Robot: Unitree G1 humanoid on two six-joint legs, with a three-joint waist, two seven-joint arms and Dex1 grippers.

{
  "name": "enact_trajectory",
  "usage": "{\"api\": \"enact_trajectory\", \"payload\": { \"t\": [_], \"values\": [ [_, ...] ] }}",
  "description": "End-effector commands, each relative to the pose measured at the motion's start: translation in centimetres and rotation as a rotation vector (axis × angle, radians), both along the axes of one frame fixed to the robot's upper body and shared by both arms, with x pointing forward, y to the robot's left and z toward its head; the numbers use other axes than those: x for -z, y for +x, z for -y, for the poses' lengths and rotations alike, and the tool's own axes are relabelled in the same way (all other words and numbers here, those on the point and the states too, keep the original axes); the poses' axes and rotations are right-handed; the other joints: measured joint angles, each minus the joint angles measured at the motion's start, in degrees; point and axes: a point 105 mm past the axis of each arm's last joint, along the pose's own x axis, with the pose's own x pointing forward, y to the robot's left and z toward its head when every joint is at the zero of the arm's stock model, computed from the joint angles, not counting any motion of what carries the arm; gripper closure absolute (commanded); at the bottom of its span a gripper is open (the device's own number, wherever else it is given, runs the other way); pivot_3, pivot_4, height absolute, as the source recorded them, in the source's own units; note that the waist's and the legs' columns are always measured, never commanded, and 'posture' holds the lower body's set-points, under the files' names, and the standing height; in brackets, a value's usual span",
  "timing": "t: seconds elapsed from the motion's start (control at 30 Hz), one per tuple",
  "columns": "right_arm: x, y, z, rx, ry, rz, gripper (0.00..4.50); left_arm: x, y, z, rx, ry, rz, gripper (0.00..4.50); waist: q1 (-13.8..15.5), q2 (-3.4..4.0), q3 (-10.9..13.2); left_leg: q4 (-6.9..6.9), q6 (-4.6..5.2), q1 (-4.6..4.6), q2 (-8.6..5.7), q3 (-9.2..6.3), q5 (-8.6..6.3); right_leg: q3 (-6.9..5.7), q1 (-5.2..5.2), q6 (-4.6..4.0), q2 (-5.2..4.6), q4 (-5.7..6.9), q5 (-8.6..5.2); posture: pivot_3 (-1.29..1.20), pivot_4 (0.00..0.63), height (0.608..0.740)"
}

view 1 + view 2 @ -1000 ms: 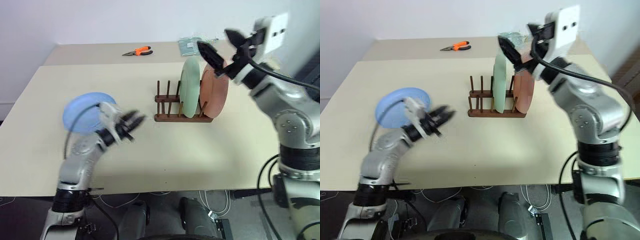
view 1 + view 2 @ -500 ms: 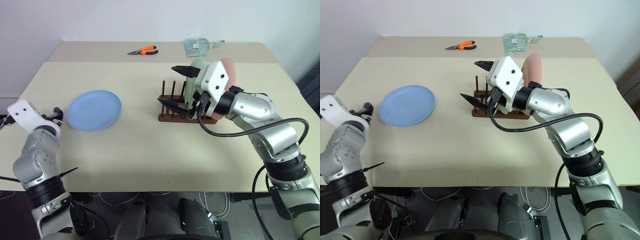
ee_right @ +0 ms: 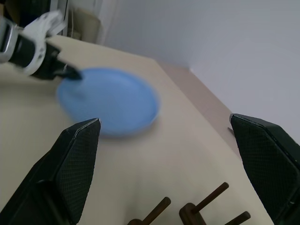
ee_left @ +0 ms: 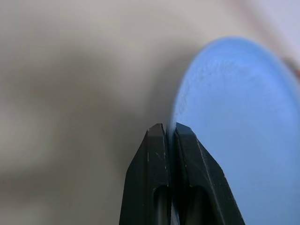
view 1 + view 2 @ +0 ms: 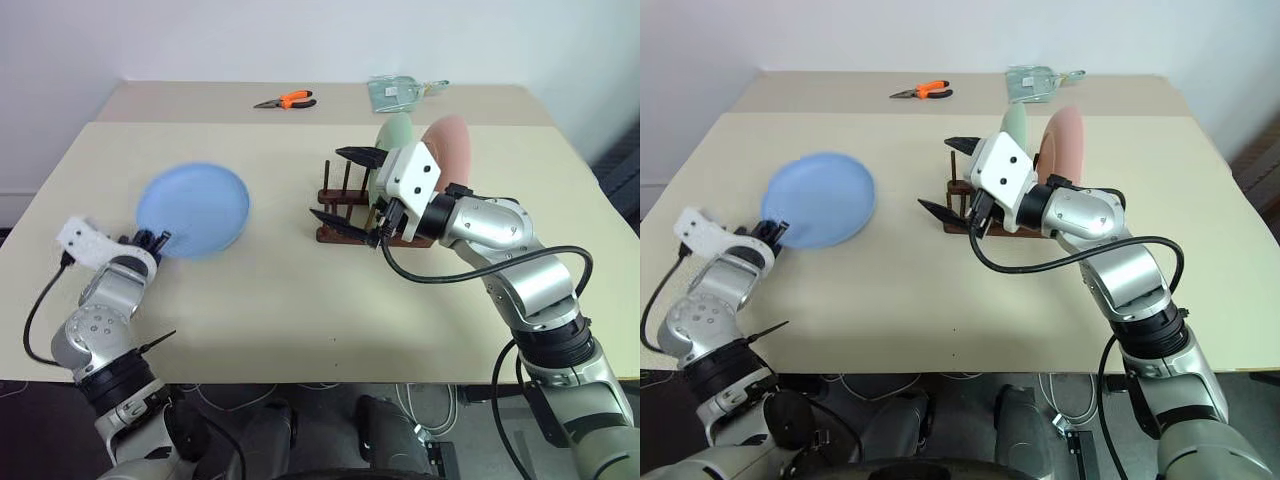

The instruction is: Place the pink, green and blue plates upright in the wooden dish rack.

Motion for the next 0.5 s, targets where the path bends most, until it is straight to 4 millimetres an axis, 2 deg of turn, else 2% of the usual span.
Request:
{"api": "enact_trajectory", "payload": {
  "t": [0.03,0.2,0.27,0.33,0.47,0.5],
  "values": [
    [-0.6,-0.9,-1.2,-0.04,-0.122,0.18,0.0,-7.3,0.3,4.6,0.177,0.193,0.262,4.48,-0.13,0.0,0.0,0.0,0.0,0.01,0.0,0.01,0.0,0.0,0.0,0.0,0.0,0.0,0.0,0.0,0.15,0.74],
    [-0.4,0.2,-3.6,-0.05,-0.25,0.357,0.0,-11.9,0.2,8.4,0.299,0.335,0.389,4.48,-1.46,0.01,0.0,-0.22,-0.07,0.16,0.04,0.09,0.04,0.05,-0.02,0.01,0.01,0.02,0.0,0.0,0.15,0.74],
    [0.0,1.1,-4.5,-0.038,-0.316,0.43,0.0,-12.9,-0.1,10.0,0.361,0.381,0.413,4.48,-1.89,0.01,-0.01,-0.41,-0.2,0.19,0.06,0.09,0.14,0.06,-0.1,0.0,0.01,0.03,0.01,0.0,0.15,0.74],
    [0.5,1.9,-4.8,-0.028,-0.378,0.475,0.0,-13.2,-0.3,10.7,0.387,0.404,0.414,4.48,-1.8,0.01,-0.01,-0.53,-0.43,0.18,0.08,0.08,0.28,0.07,-0.2,-0.02,0.04,0.05,0.02,0.0,0.15,0.74],
    [0.9,3.0,-4.7,0.002,-0.411,0.503,1.17,-13.5,-0.6,10.8,0.395,0.388,0.407,4.5,-1.64,0.0,0.0,-0.54,-0.49,0.1,0.06,0.04,0.31,0.08,-0.26,-0.04,0.05,0.06,0.02,0.0,0.15,0.74],
    [1.0,3.1,-4.7,0.002,-0.41,0.503,1.74,-13.5,-0.6,10.8,0.399,0.379,0.408,4.5,-1.62,-0.01,0.0,-0.53,-0.48,0.1,0.06,0.04,0.31,0.09,-0.26,-0.04,0.05,0.05,0.02,0.0,0.15,0.74]
  ]
}}
